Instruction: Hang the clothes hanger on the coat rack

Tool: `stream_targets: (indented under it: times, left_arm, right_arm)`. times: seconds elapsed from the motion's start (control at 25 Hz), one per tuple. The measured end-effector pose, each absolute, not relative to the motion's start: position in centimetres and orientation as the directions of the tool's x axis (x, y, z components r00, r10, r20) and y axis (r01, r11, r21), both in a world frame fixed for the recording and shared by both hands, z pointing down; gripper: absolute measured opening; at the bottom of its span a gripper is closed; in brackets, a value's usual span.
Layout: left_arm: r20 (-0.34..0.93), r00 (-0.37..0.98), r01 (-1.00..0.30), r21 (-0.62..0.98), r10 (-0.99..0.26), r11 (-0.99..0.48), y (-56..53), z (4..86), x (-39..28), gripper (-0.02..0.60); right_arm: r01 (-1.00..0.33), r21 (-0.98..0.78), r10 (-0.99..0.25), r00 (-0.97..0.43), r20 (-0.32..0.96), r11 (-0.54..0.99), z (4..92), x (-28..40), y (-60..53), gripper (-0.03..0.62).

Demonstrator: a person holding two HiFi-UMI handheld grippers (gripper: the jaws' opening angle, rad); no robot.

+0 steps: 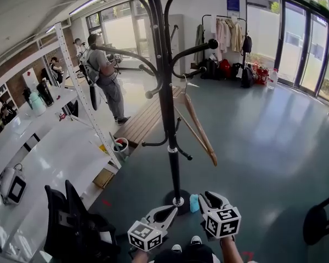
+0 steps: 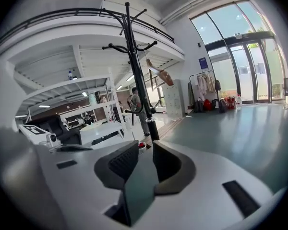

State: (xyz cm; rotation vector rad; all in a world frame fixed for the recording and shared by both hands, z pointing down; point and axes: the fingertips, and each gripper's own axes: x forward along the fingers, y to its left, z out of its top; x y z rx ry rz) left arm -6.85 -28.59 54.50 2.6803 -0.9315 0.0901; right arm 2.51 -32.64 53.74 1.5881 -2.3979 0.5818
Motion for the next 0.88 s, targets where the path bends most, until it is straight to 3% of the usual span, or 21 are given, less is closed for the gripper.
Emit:
stream_targets:
  times: [0.48, 0.88]
  left_arm:
    - [0.146, 0.808, -0.588, 0.245, -0.571, -0.77, -25.2, 55.0, -7.6, 0.0]
    - [0.102, 0.787, -0.613, 0.238, -0.608, -0.753, -21.8, 53.2, -4.1, 0.0]
  right_arm:
    - [-0.914, -0.216, -0.832, -0.403, 0.381, 0.344, 55.5, 0.2, -27.4, 0.097]
    - [-0.896, -0.184, -0.816, -0.443, 0.37, 0.403, 53.8, 2.7, -23.3, 0.097]
